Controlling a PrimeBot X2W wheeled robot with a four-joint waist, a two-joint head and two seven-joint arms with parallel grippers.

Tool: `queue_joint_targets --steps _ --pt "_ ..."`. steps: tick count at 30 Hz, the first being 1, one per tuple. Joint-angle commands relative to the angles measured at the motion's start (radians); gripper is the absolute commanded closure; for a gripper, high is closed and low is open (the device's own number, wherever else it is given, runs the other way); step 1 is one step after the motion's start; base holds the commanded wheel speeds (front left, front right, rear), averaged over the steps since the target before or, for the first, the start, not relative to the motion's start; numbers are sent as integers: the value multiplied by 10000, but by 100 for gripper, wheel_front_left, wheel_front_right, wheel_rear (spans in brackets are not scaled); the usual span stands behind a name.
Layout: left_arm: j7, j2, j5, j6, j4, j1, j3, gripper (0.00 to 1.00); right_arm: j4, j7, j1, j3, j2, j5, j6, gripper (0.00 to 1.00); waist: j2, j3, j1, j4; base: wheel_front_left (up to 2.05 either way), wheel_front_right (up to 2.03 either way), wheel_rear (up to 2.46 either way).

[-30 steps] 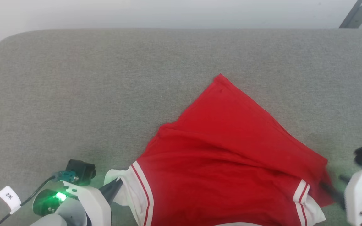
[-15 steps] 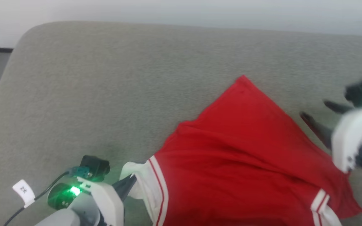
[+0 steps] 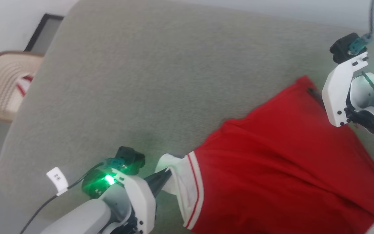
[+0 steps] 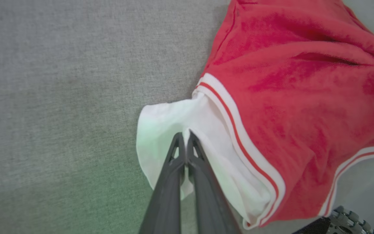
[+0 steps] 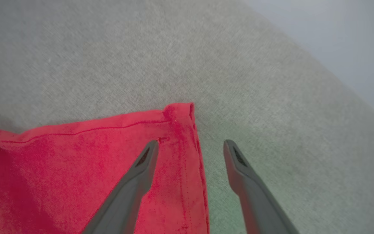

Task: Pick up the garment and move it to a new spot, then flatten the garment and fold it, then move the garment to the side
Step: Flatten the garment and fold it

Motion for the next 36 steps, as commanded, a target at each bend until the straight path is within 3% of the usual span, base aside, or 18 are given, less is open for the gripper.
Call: queue_joint_targets --steps 1,9,10,11,14,22,30,36 --pt "-24 -87 38 -67 75 -140 -26 100 238 111 -165 218 3 161 -15 0 0 261 0 343 0 0 0" --pt "-163 -653 96 -468 667 -535 -194 100 1978 1291 -1066 2295 -405 1132 -10 0 0 550 0 860 0 0 0" --pt "-172 -683 81 -492 741 -571 -198 100 2165 1468 -1088 2488 -436 1259 -10 31 0 559 0 883 0 0 0" --pt "-204 -695 62 -539 817 -600 -189 100 2358 1658 -1110 2667 -454 1392 -10 100 0 566 0 893 0 0 0" --pt "-256 -732 15 -628 1027 -647 -170 100 2693 1975 -1201 3066 -528 1767 -12 100 0 573 0 873 0 0 0" --pt "-127 -335 -40 -476 1227 -1020 149 100 2483 744 -2092 3423 -612 2211 -20 100 0 218 0 398 0 0 0" --pt "904 836 61 159 419 -2216 806 100 1740 -586 -2559 3734 -1005 2549 -17 100 0 -680 0 -391 0 0 0" --pt "1924 1709 208 238 48 -3653 1294 100 1247 -1036 -2875 3493 -1431 2693 -17 100 0 -1384 0 -938 0 0 0"
